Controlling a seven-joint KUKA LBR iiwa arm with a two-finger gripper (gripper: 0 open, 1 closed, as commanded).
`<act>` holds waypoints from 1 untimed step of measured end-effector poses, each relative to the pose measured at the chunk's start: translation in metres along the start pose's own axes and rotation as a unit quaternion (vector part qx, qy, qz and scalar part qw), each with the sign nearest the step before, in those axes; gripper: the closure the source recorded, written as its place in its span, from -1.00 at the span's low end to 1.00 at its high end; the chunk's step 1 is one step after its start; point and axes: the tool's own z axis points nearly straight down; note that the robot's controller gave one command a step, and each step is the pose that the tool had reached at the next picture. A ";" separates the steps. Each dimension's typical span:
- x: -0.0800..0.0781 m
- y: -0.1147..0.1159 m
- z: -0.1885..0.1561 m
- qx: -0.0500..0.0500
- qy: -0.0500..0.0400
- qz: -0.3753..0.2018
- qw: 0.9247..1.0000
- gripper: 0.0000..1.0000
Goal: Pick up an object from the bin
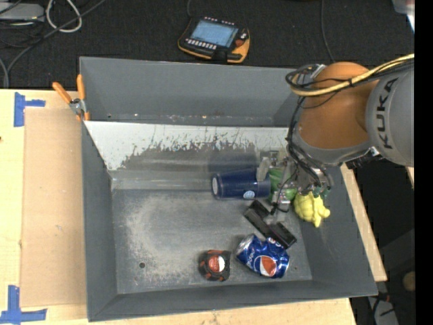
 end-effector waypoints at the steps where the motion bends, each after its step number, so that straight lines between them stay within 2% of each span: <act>1: -0.002 0.000 -0.004 0.000 -0.004 -0.001 1.000 -1.00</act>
Offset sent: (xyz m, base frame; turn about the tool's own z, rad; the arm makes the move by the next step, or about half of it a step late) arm -0.0747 -0.0080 -0.1147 0.1895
